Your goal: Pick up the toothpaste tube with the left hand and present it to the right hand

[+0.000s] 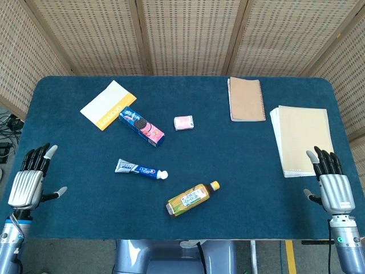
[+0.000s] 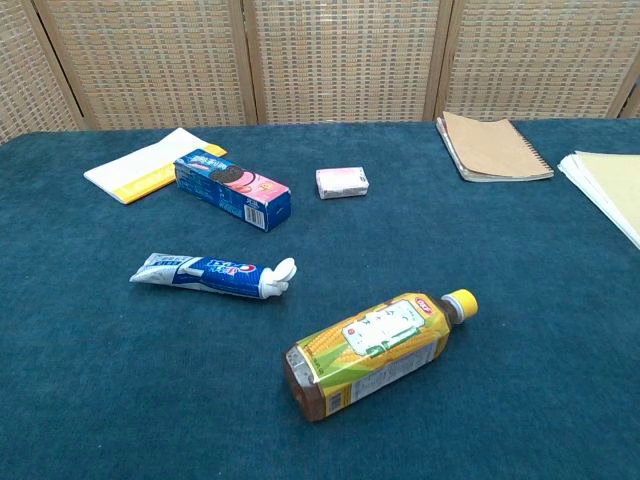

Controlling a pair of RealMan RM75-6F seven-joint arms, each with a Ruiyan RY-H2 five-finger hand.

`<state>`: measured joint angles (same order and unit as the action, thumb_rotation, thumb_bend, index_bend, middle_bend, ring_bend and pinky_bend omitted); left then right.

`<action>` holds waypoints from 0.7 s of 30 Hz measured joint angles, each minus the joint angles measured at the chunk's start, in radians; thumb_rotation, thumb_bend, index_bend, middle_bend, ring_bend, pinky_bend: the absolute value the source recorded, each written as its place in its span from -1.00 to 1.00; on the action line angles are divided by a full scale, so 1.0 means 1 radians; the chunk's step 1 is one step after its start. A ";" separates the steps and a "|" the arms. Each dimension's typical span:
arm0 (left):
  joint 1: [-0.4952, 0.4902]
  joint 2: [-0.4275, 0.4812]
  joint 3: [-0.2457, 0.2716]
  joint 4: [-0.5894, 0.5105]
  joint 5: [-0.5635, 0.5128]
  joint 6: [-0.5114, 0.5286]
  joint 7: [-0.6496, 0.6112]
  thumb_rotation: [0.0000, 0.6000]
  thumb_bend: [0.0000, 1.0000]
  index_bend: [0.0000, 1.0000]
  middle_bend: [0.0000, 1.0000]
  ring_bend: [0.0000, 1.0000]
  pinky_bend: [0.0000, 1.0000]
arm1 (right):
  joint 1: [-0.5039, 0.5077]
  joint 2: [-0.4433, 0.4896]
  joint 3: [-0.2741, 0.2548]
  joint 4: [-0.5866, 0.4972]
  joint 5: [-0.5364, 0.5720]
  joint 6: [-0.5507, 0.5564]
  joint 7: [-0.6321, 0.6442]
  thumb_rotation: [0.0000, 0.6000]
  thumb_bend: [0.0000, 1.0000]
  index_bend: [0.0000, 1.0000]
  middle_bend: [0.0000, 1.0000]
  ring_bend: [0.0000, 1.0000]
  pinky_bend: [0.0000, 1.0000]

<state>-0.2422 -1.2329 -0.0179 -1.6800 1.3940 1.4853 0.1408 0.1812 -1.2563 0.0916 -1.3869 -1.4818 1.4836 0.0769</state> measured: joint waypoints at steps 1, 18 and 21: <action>0.000 0.000 0.000 0.000 0.002 -0.003 0.001 1.00 -1.00 -1.00 -1.00 -1.00 -1.00 | -0.001 0.001 0.001 -0.001 0.001 0.000 0.000 1.00 -1.00 -1.00 -1.00 -1.00 -1.00; -0.186 -0.050 -0.042 0.082 0.062 -0.273 -0.004 1.00 -0.94 -0.90 -0.82 -0.71 -0.55 | -0.007 0.014 0.018 -0.017 0.013 -0.004 0.015 1.00 -1.00 -1.00 -1.00 -1.00 -1.00; -0.257 -0.105 -0.059 0.164 0.083 -0.349 -0.018 1.00 -0.83 -0.68 -0.61 -0.54 -0.42 | -0.009 0.016 0.020 -0.019 0.017 -0.006 0.015 1.00 -1.00 -1.00 -1.00 -1.00 -1.00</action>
<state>-0.4995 -1.3380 -0.0767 -1.5156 1.4768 1.1364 0.1224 0.1726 -1.2403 0.1119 -1.4058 -1.4645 1.4772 0.0918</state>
